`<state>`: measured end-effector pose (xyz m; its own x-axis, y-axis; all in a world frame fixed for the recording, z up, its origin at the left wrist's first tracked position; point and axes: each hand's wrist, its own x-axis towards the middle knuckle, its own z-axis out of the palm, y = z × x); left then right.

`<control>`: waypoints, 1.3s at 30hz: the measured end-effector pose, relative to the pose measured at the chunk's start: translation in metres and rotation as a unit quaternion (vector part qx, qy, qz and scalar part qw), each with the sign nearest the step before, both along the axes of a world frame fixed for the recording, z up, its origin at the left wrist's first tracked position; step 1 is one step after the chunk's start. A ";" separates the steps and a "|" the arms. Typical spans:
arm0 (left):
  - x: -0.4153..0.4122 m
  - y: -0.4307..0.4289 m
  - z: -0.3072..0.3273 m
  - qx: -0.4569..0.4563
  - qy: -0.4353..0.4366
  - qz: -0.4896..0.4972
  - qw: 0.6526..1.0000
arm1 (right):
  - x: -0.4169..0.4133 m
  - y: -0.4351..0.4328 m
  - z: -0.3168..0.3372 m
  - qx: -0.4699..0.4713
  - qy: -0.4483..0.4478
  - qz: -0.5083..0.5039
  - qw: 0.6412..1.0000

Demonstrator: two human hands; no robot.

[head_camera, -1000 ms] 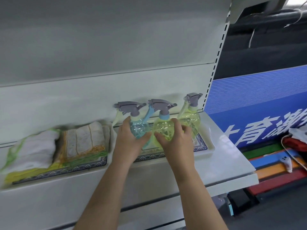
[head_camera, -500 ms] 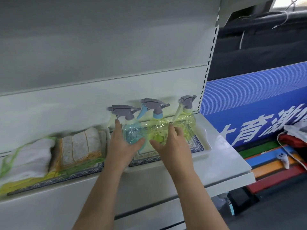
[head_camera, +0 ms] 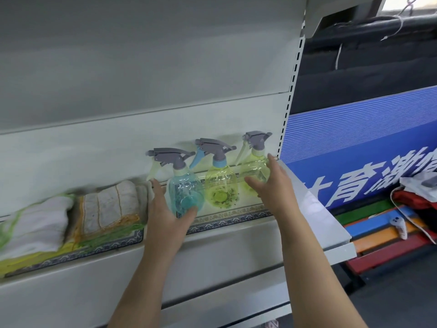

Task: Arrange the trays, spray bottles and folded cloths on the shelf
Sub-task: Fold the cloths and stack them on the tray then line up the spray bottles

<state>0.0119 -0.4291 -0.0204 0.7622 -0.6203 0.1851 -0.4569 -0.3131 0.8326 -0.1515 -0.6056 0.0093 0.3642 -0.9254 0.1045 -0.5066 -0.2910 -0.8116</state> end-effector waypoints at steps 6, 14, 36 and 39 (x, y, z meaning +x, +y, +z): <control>-0.013 -0.001 -0.001 -0.014 -0.005 0.016 1.000 | 0.008 0.006 -0.004 0.009 0.026 -0.045 0.999; -0.024 0.000 0.004 -0.015 0.038 0.040 0.998 | -0.011 0.018 0.005 -0.022 0.038 -0.039 0.998; -0.043 -0.028 0.020 -0.020 0.047 0.067 0.996 | -0.027 0.038 0.002 -0.067 0.041 -0.013 0.997; -0.040 -0.014 0.018 -0.031 0.025 0.072 0.997 | -0.009 0.056 0.017 -0.098 0.032 0.060 0.993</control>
<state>-0.0283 -0.4429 -0.0021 0.8519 -0.4919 0.1796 -0.3690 -0.3206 0.8724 -0.1603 -0.5493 0.0265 0.4821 -0.8396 0.2502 -0.5083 -0.5006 -0.7007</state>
